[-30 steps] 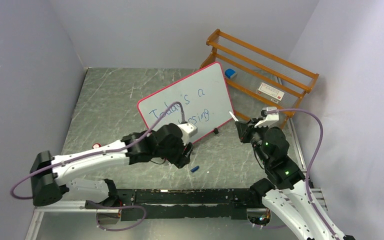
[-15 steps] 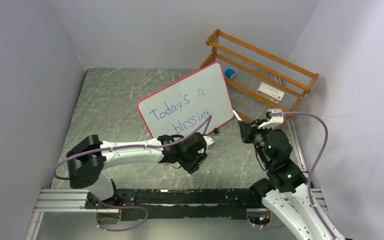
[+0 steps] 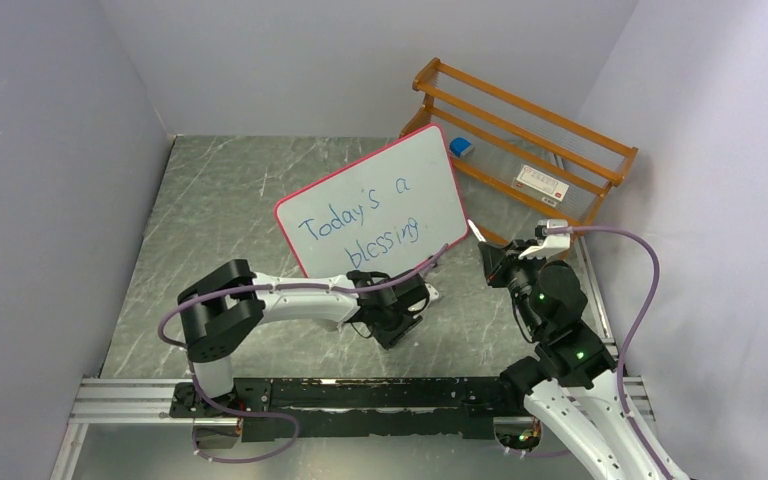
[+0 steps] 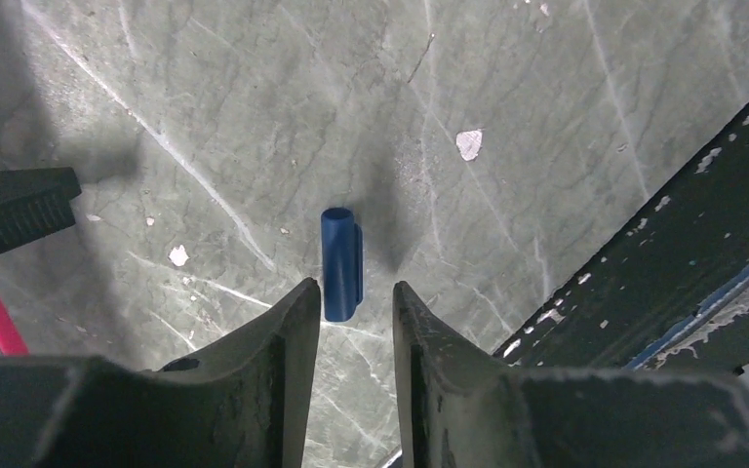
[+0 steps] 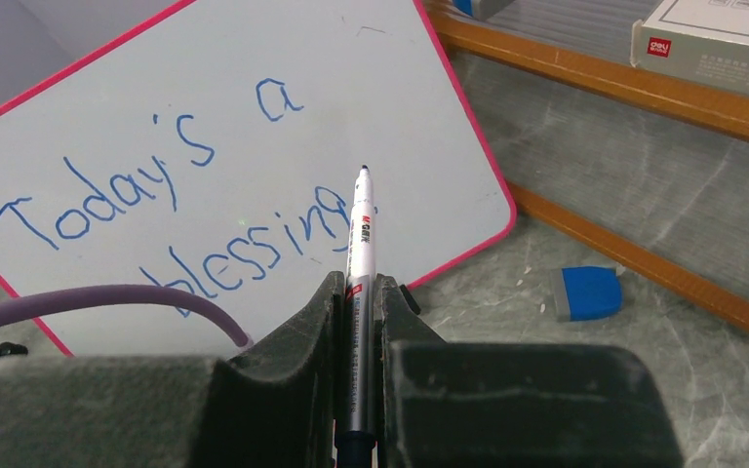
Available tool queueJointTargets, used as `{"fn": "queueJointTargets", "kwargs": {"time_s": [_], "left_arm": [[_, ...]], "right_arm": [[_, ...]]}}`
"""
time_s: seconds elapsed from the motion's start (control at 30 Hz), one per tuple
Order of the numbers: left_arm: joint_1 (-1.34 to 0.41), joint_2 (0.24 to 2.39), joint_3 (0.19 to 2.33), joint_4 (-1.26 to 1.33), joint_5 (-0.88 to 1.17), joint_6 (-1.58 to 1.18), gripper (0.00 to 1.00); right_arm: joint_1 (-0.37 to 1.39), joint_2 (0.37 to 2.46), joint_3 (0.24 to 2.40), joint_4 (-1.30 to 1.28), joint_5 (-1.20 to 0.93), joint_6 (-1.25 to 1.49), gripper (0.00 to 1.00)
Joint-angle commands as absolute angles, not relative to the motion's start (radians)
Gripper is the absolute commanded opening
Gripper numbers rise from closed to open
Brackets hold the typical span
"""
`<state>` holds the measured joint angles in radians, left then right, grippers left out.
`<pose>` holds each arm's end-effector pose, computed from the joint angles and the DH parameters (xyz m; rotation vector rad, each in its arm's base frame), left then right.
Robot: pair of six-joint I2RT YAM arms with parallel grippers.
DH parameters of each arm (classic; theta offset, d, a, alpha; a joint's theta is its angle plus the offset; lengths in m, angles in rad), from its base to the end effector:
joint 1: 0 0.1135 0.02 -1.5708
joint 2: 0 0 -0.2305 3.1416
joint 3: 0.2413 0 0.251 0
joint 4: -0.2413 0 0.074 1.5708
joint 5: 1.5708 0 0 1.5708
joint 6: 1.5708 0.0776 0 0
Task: Write a sentence on the whiteboard
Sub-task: Write a sentence on the whiteboard, then close the whiteboard marker at the center of the board.
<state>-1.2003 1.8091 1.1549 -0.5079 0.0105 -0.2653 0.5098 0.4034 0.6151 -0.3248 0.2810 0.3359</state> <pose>0.1312 -0.3401 0.0977 1.2724 2.5136 -0.4016 0.1687 0.0697 0.2971 0.0655 1.6939 0.3993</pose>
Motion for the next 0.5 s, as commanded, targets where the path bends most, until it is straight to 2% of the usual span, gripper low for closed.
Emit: {"fn": "queueJointTargets", "kwargs": {"time_s": [0.0,0.47], "left_arm": [[-1.187,1.826,1.175,-0.524,0.047,-0.236,0.36],[-1.19,1.912,1.203,-0.57,0.02,-0.224,0.29]], "right_arm": [[0.504,0.388,0.609,-0.334,0.289,0.342,0.0],[0.505,0.398,0.607,-0.325,0.285,0.336,0.0]]}}
